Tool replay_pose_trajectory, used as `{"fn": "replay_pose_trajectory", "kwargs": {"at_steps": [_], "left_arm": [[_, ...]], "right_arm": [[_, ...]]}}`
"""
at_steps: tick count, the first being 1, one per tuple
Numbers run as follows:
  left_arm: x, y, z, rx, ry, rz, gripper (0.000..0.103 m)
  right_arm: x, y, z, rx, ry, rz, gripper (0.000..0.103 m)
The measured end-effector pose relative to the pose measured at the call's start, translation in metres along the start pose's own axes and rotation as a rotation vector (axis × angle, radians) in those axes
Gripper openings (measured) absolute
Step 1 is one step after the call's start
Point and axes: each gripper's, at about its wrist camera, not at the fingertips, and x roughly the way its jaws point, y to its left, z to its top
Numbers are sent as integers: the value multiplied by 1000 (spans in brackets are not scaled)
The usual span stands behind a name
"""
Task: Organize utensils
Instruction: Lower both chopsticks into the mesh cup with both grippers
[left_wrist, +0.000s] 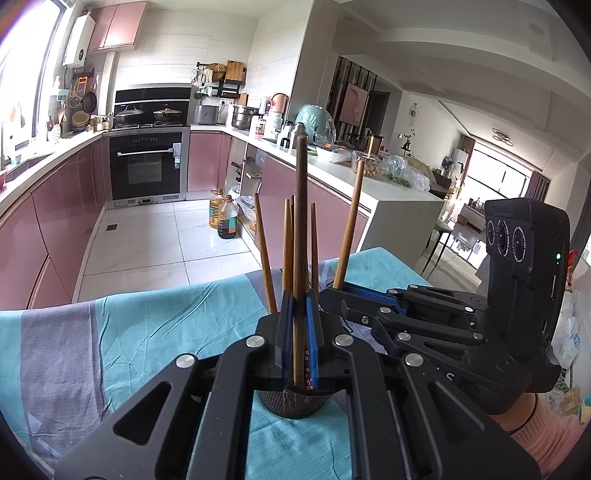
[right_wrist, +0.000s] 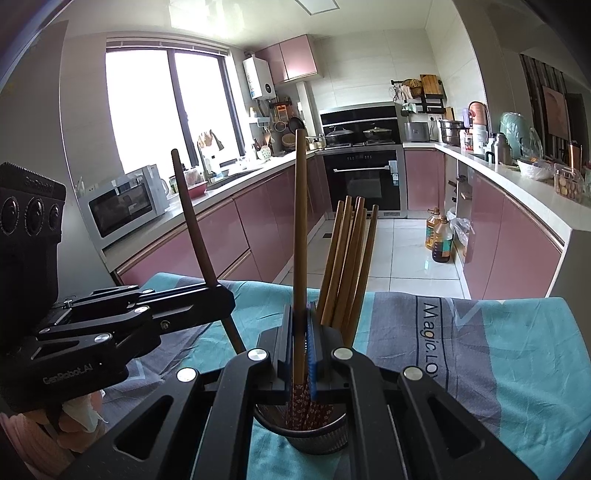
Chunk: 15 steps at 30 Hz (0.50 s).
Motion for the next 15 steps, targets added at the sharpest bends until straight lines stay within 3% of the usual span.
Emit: {"fn": "replay_pose_trajectory", "kwargs": {"at_steps": [15], "left_arm": [[7, 6, -1, 10, 18, -21, 8]], "right_arm": [[5, -4, -6, 9, 15, -1, 6]]}}
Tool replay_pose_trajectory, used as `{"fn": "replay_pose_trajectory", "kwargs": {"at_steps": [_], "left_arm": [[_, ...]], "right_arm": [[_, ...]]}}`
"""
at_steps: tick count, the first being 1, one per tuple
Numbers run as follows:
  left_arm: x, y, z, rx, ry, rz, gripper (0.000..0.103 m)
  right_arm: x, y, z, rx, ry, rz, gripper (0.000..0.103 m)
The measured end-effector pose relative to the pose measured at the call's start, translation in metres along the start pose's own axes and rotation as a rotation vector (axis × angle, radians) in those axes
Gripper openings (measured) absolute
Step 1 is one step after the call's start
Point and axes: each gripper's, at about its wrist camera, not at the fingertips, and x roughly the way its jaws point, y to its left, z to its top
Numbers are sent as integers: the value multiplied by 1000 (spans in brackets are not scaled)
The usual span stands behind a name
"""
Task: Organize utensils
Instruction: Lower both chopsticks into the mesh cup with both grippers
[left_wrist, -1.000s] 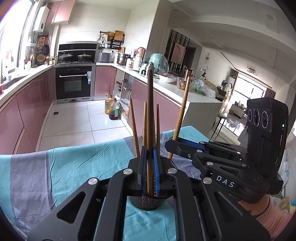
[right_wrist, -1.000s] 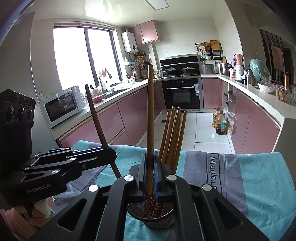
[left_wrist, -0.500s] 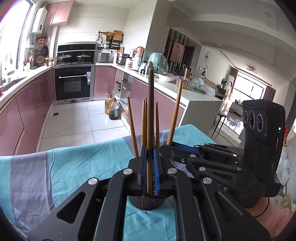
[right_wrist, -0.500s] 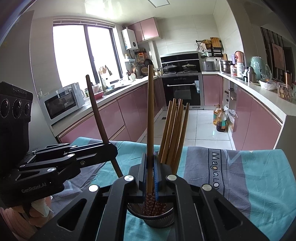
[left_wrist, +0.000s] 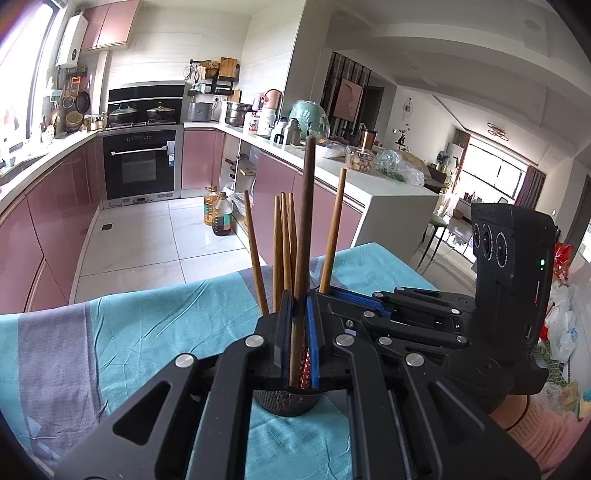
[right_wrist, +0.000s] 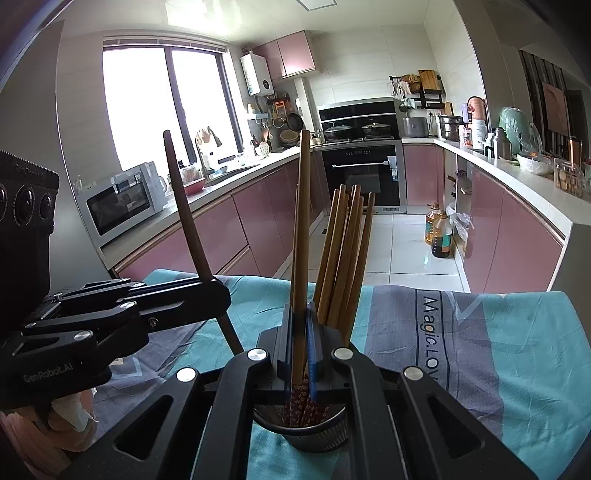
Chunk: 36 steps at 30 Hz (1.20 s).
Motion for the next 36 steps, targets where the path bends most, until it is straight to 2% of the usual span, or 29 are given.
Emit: {"fn": "replay_pose_trajectory", "kwargs": {"at_steps": [22, 36], "left_arm": [[33, 9, 2, -2, 44, 41, 8], [40, 14, -1, -11, 62, 47, 8]], "right_arm": [[14, -6, 0, 18, 28, -13, 7], [25, -14, 3, 45, 51, -15, 8]]}}
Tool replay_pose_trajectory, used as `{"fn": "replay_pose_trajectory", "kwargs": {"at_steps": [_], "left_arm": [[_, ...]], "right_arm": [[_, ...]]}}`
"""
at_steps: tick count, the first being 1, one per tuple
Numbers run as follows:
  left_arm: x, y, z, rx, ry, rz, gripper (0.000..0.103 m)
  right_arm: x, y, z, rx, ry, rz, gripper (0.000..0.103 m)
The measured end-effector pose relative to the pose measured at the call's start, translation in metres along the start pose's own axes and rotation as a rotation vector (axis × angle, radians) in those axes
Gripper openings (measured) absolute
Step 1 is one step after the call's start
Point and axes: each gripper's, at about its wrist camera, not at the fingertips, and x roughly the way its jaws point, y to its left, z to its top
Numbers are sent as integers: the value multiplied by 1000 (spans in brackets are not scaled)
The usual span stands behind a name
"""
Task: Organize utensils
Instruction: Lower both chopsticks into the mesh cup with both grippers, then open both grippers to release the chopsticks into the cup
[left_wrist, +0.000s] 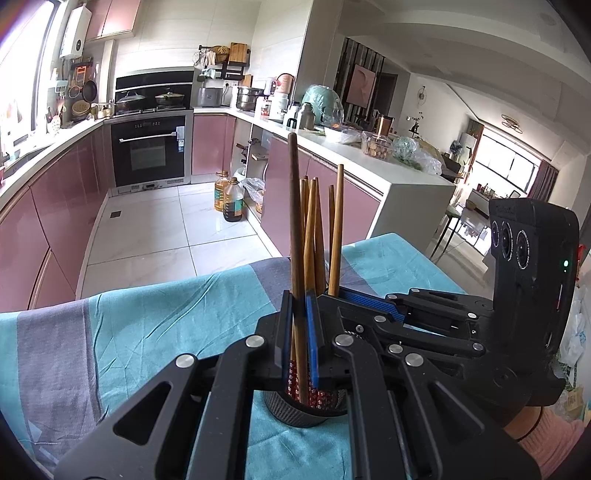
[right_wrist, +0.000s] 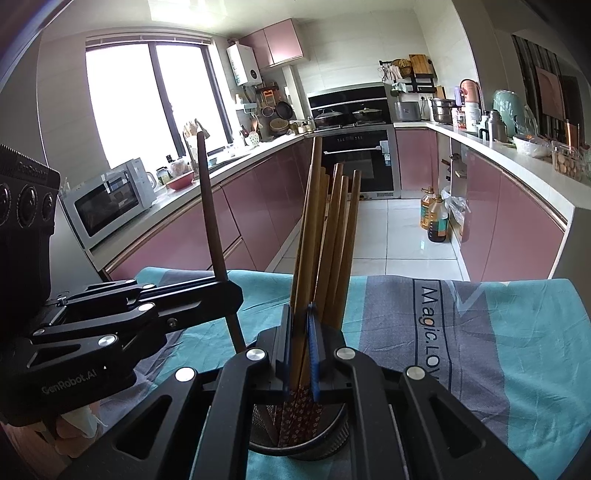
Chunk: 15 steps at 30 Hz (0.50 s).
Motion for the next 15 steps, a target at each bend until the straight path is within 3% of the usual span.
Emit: {"fn": "replay_pose_trajectory", "kwargs": {"at_steps": [13, 15], "left_arm": [[17, 5, -2, -12, 48, -11, 8], [19, 6, -4, -12, 51, -15, 8]], "right_arm": [[2, -4, -1, 20, 1, -8, 8], [1, -5, -1, 22, 1, -7, 15]]}}
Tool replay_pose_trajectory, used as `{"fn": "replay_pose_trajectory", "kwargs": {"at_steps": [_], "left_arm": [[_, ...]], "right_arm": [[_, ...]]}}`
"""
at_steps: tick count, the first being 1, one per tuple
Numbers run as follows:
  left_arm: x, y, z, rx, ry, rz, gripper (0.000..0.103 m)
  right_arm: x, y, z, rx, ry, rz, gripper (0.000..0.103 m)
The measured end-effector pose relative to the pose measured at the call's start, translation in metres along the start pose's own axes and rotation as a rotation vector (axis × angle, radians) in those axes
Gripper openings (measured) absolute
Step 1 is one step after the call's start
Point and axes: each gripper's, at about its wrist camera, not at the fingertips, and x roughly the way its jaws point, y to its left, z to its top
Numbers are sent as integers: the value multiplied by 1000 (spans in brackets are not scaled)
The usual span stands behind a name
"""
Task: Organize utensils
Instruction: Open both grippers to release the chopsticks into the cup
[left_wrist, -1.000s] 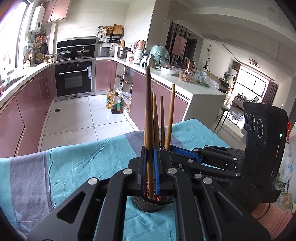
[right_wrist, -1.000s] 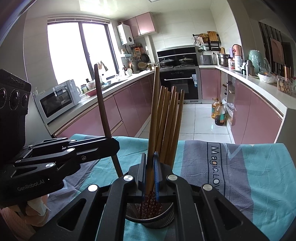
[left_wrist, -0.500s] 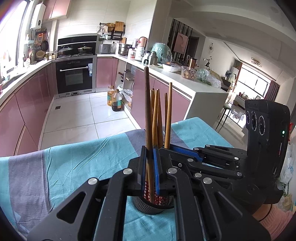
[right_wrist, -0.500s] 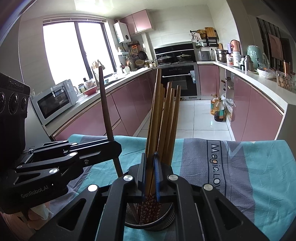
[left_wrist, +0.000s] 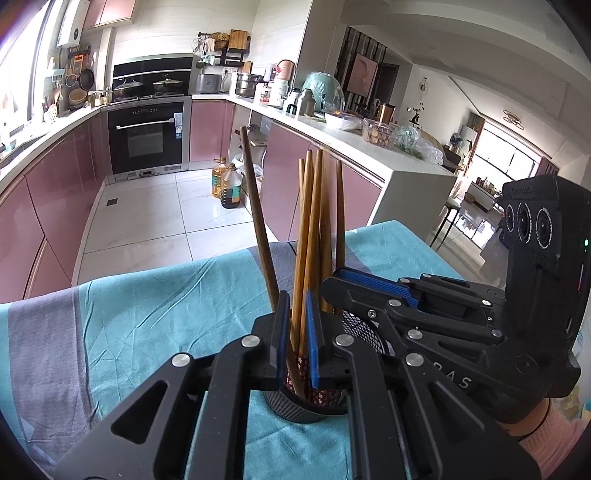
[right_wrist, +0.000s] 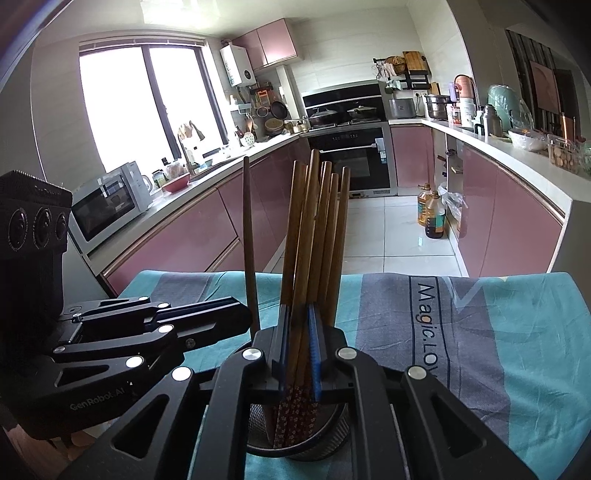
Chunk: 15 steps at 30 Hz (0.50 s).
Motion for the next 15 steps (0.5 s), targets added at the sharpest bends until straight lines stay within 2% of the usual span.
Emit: {"fn": "replay_pose_trajectory", "kwargs": {"at_steps": [7, 10, 11, 13, 15], "left_arm": [[-3, 3, -8, 2, -13, 13, 19], [-11, 4, -14, 3, -38, 31, 31], [-14, 5, -16, 1, -46, 38, 37], [-21, 7, -20, -2, -68, 65, 41], [-28, 10, -22, -3, -84, 84, 54]], "right_arm": [[-9, 0, -3, 6, -17, 4, 23], [-15, 2, -5, 3, -27, 9, 26], [-18, 3, -6, -1, -32, 11, 31], [-24, 6, -8, -14, -46, 11, 36], [-31, 9, -11, -29, -57, 8, 42]]}}
